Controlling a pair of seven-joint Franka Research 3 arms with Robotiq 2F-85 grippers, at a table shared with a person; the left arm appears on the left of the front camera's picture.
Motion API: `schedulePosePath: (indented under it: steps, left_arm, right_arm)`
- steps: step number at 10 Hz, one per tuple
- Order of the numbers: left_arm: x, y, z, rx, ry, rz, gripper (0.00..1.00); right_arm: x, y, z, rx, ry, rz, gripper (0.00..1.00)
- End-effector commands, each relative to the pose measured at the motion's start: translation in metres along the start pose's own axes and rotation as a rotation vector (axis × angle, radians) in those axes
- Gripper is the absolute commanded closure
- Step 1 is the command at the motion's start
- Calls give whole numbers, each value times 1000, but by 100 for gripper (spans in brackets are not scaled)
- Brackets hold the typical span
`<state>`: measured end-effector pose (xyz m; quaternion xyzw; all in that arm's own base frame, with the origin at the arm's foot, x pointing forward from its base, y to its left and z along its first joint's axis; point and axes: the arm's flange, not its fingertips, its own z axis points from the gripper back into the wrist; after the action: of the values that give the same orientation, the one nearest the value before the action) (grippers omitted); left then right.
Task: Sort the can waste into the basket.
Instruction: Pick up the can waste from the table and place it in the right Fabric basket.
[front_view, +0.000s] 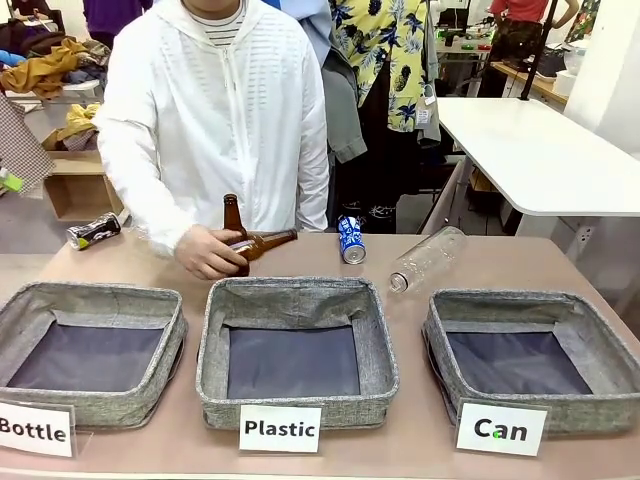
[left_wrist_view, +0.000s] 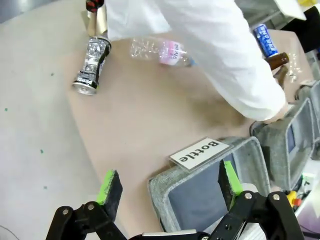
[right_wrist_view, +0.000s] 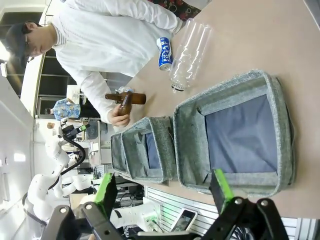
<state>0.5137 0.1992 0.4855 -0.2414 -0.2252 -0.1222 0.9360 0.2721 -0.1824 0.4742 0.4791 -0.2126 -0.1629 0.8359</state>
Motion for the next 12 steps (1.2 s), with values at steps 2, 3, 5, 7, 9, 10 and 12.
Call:
schedulePosePath:
  steps: [2,3,5,7,9,10,12]
  left_arm:
    - [40,25,-8,6,70,-22,0]
    - [53,47,-8,-161,106,-119,0]
    - [19,91,71,-461,27,-145,0]
    - [-57,116,146,-454,-123,-100,0]
    - [-115,143,182,-528,-228,-119,0]
    - [-136,161,194,-538,-326,-71,0]
    - [-165,184,194,-592,-386,-43,0]
  right_arm:
    - [2,0,0,21,-8,24,0]
    - [2,0,0,21,-8,24,0]
    - [2,0,0,21,-8,24,0]
    - [2,0,0,21,-8,24,0]
    - [2,0,0,21,-8,24,0]
    - [2,0,0,21,-8,24,0]
    - [2,0,0,21,-8,24,0]
